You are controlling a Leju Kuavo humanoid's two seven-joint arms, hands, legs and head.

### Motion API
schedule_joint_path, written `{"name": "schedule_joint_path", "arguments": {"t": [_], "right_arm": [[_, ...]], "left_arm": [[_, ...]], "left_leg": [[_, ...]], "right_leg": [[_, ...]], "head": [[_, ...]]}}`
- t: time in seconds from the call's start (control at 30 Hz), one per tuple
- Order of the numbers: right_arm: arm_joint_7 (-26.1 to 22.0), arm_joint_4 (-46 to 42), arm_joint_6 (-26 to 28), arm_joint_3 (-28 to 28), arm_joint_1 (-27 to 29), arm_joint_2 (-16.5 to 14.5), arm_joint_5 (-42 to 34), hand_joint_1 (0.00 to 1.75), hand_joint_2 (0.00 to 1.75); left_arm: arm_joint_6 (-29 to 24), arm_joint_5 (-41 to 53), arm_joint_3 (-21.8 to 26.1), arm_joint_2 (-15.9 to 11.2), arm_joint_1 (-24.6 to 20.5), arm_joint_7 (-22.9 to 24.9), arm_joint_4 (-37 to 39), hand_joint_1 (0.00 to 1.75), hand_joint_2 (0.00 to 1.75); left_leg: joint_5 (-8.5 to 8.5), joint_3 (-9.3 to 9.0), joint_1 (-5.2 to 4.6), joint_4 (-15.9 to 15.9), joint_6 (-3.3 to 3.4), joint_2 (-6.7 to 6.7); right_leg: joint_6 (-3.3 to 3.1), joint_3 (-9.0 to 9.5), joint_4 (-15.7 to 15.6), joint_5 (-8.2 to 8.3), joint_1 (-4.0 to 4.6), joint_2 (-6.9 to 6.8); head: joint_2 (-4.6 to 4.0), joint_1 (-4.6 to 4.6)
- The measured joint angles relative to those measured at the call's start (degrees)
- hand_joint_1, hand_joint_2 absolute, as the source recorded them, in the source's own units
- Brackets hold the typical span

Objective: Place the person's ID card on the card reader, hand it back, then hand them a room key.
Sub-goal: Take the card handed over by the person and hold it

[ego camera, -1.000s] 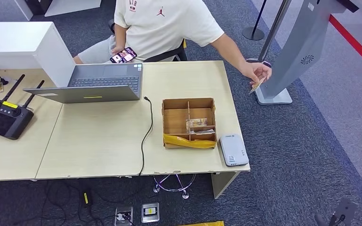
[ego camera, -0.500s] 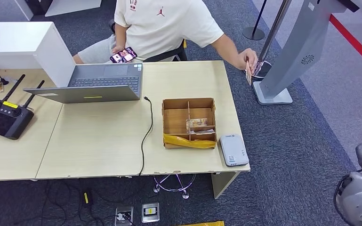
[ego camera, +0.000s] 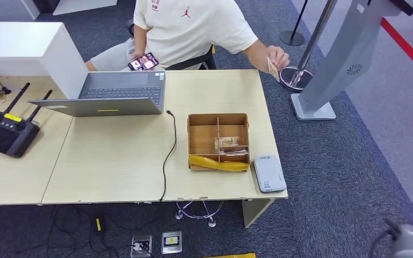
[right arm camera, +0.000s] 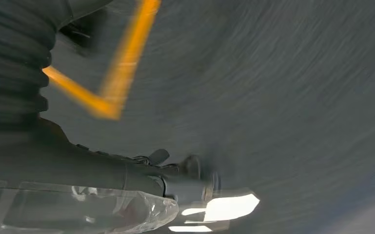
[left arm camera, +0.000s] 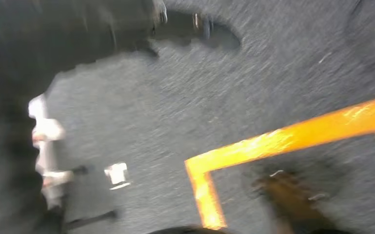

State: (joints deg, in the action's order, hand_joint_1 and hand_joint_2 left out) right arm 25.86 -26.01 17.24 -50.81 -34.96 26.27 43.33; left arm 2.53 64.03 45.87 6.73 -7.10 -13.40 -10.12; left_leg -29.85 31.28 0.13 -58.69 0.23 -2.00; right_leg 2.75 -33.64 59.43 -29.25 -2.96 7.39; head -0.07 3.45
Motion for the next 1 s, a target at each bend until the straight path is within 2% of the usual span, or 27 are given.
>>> {"name": "schedule_joint_path", "arguments": {"t": [0.03, 0.07, 0.1, 0.13, 0.2, 0.23, 0.3, 0.37, 0.5, 0.63, 0.77, 1.0], "right_arm": [[8.42, -8.51, -0.21, 7.75, 0.80, 3.42, -2.03, 0.00, 1.75], [13.35, -17.84, -0.66, 16.29, 0.44, 7.38, -1.23, 0.00, 1.75], [13.38, -26.30, -1.48, 24.80, -0.64, 10.62, 1.87, 0.00, 1.75], [11.68, -33.24, -2.28, 33.10, -2.38, 12.54, 5.32, 0.00, 1.75], [8.10, -41.58, -3.57, 47.81, -6.30, 12.52, 9.50, 0.00, 1.75], [6.86, -43.80, -4.15, 53.75, -7.42, 11.63, 10.38, 0.00, 1.75], [5.65, -46.70, -4.82, 63.37, -8.30, 10.57, 11.78, 0.00, 1.75], [5.15, -48.72, -5.08, 70.37, -9.84, 10.23, 12.64, 0.00, 1.75], [4.58, -50.44, -5.29, 82.57, -13.68, 8.62, 13.22, 0.00, 1.75], [4.56, -50.92, -5.42, 90.93, -15.55, 7.63, 13.58, 0.00, 1.75], [4.56, -51.01, -5.59, 95.98, -16.99, 7.30, 13.76, 0.00, 1.75], [4.56, -51.01, -5.61, 100.22, -17.85, 6.94, 13.76, 0.00, 1.75]], "left_arm": [[0.47, 0.45, 0.22, -0.12, -0.10, 0.00, 0.02, 0.00, 0.00], [0.84, 0.87, 0.52, -0.28, -0.47, 0.00, 0.02, 0.00, 0.00], [0.88, 1.26, 0.83, -0.41, -1.15, 0.00, 0.02, 0.00, 0.00], [0.52, 1.58, 1.15, -0.47, -1.99, -0.01, 0.01, 0.00, 0.00], [-0.61, 2.09, 1.59, -0.24, -3.66, -0.02, 0.02, 0.00, 0.00], [-0.72, 2.30, 1.79, -0.01, -4.31, -0.03, 0.04, 0.00, 0.00], [0.56, 2.55, 2.26, 0.68, -4.83, -0.09, 0.15, 0.00, 0.00], [2.76, 2.64, 2.89, 1.13, -4.22, -0.20, 0.23, 0.00, 0.00], [5.10, 3.10, 4.18, 0.80, -2.28, -0.36, 0.30, 0.00, 0.00], [5.17, 3.89, 5.19, 0.69, -2.26, -0.37, 0.31, 0.00, 0.00], [5.17, 4.38, 5.88, 0.62, -2.23, -0.37, 0.31, 0.00, 0.00], [5.17, 4.43, 6.81, 0.53, -2.21, -0.37, 0.31, 0.00, 0.00]], "left_leg": [[-0.09, 0.77, -0.76, 0.23, 0.15, 0.68], [-0.28, 1.29, -1.30, 0.37, 0.23, 1.19], [-0.47, 1.18, -1.53, 0.45, 0.27, 1.62], [-0.57, 0.85, -1.39, 0.46, 0.22, 1.86], [-0.62, -0.03, -0.58, 0.38, 0.12, 1.74], [-0.47, -0.29, -0.26, 0.31, 0.15, 1.14], [0.20, -0.49, -0.01, 0.18, 0.16, -1.03], [0.88, -0.10, 0.05, 0.09, 0.04, -2.93], [1.09, 0.45, 0.32, 0.09, -0.10, -3.70], [1.04, 0.51, 0.33, 0.11, -0.18, -3.65], [1.02, 0.46, 0.32, 0.09, -0.20, -3.47], [1.02, 0.40, 0.32, 0.07, -0.20, -3.40]], "right_leg": [[0.16, -0.67, 0.83, -0.01, -0.89, 0.67], [0.27, -1.21, 1.46, -0.06, -1.56, 1.36], [0.33, -1.45, 1.76, -0.15, -1.85, 1.85], [0.33, -1.37, 1.69, -0.19, -1.74, 2.22], [0.15, -0.68, 0.93, -0.07, -0.81, 2.08], [0.11, -0.26, 0.62, -0.09, -0.42, 1.43], [0.11, 0.15, 0.46, -0.20, -0.10, -0.75], [0.08, -0.09, 0.49, -0.18, -0.11, -2.61], [-0.04, -0.31, 0.52, -0.12, 0.08, -3.37], [-0.07, -0.32, 0.51, -0.15, 0.10, -3.34], [-0.10, -0.31, 0.46, -0.11, 0.10, -3.25], [-0.14, -0.30, 0.45, -0.05, 0.11, -3.23]], "head": [[0.00, -0.08], [0.00, -0.40], [0.00, -0.80], [0.00, -1.09], [0.00, -1.30], [0.00, -1.34], [0.00, -1.35], [0.00, -1.27], [0.00, -1.27], [0.00, -1.24], [0.00, -1.24], [0.00, -1.25]]}}
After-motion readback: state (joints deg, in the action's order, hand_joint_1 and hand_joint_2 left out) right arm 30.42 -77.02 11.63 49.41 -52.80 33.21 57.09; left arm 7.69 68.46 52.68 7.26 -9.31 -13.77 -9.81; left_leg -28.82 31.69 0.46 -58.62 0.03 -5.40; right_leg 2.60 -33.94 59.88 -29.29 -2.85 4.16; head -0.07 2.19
